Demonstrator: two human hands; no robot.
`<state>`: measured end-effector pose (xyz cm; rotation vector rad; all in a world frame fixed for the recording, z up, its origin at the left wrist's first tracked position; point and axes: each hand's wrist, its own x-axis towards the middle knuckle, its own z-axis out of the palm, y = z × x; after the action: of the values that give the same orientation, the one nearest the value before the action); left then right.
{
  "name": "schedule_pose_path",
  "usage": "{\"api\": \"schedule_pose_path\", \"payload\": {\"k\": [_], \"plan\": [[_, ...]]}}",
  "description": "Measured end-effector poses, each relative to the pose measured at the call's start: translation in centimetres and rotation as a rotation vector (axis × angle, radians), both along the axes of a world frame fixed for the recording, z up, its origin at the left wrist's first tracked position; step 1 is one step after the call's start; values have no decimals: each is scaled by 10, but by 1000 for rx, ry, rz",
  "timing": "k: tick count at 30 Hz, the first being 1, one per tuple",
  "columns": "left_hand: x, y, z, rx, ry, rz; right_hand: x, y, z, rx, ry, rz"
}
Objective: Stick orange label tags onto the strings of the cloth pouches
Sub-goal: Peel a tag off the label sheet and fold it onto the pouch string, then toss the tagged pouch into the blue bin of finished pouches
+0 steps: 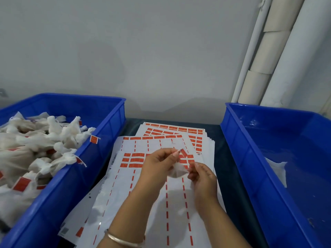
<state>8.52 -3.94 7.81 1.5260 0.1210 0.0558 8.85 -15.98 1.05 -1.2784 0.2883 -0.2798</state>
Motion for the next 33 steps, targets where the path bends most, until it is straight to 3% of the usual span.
{"api": "schedule_pose_path", "payload": {"k": [10, 17, 20, 23, 27, 33], "plan": [[-58, 75, 106, 187, -351, 10, -2, 0, -2, -173, 29, -2], [-75, 157, 145, 407, -552, 432, -2, 0, -4, -277, 23, -16], [-75, 190, 143, 573, -511, 618, -3, 1, -6, -297, 20, -18], [-66, 214, 128, 689, -354, 717, -3, 2, -5, -307, 22, -15], [-48, 228, 96, 737, -82, 666, -4, 5, -5, -322, 36, -16], [-36, 219, 68, 867, 110, 551, -1, 9, -5, -380, 59, -7]]}}
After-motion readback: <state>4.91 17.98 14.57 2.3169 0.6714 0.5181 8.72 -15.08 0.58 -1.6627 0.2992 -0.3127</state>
